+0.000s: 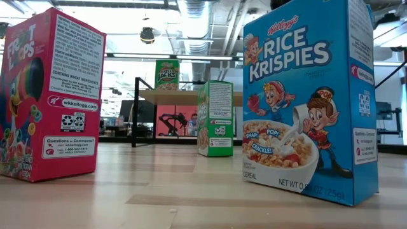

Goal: Stack cereal on shelf
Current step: Put the top right blue cereal box on the shelf

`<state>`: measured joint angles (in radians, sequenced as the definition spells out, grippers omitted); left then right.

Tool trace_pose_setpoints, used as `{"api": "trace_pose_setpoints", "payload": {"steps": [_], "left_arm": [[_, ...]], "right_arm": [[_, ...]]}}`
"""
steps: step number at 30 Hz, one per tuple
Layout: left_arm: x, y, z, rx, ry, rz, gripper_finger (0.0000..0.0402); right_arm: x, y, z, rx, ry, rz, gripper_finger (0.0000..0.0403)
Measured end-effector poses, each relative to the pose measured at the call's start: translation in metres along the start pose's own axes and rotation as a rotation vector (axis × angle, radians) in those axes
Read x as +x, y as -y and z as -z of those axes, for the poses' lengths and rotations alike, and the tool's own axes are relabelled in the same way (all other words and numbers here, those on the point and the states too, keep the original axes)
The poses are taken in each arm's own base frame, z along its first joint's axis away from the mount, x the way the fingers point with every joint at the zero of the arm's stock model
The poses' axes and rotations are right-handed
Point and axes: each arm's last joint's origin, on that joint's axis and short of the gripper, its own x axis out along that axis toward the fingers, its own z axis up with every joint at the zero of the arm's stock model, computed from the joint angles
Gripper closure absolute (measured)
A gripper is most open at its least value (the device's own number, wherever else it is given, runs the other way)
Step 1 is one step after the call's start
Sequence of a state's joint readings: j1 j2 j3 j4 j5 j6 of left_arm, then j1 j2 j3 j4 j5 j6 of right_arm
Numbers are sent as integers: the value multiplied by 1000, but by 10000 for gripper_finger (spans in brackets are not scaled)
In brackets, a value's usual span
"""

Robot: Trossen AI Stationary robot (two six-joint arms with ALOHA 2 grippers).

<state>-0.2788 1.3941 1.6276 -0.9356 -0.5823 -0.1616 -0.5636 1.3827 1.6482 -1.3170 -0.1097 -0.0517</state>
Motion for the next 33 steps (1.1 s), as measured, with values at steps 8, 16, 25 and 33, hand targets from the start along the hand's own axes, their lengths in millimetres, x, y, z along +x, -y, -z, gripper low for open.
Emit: {"api": "trace_pose_setpoints", "payload": {"steps": [8,16,25,33], "left_arm": [[0,0,0,0,0,0,125],[0,0,0,0,0,0,125],[0,0,0,0,0,0,125],[0,0,0,0,0,0,125]], "right_arm": [[-1,-17,1,-61,6,-34,3],[24,-35,-13,-127,-22,-73,3],[62,-40,-27,-133,-85,-82,3],[79,-33,-33,-112,-114,-68,3]]}}
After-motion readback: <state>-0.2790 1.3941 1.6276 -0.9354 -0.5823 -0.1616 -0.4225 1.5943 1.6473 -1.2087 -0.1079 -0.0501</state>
